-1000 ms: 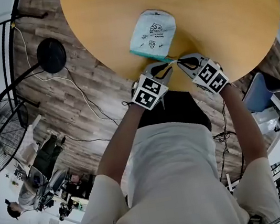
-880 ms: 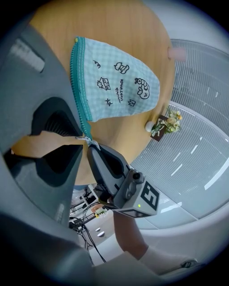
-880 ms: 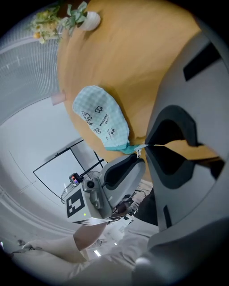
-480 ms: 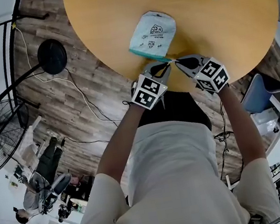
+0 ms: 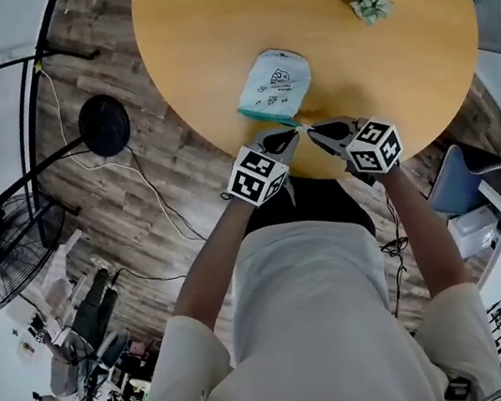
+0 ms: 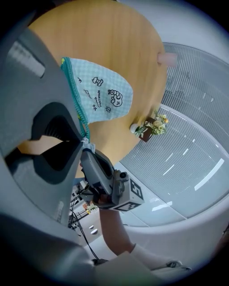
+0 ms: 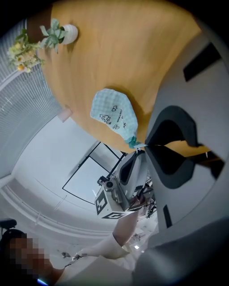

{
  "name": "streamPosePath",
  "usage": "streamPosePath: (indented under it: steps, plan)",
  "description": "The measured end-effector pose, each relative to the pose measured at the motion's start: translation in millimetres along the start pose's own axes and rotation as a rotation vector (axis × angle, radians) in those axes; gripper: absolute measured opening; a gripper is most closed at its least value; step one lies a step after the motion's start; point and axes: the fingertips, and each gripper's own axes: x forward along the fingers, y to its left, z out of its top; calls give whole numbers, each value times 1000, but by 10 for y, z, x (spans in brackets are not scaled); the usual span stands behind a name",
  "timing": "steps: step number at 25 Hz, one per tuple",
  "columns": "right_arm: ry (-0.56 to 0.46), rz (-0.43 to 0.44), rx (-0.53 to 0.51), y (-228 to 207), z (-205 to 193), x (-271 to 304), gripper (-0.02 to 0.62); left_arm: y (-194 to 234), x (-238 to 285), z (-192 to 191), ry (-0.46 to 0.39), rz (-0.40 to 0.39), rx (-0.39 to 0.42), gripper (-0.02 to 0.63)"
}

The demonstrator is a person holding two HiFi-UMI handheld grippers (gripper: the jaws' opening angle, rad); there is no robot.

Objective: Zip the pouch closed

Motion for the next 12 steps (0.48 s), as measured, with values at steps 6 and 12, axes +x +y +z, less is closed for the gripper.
streamPosePath:
  steps: [6,12]
  plan:
    - [-1,24,16,179,104,-63,5,-58,-187,97,14,-7,35,18]
    - [-46,26,42,256,164,-175,3,-129,-311,181,17,-17,80,18]
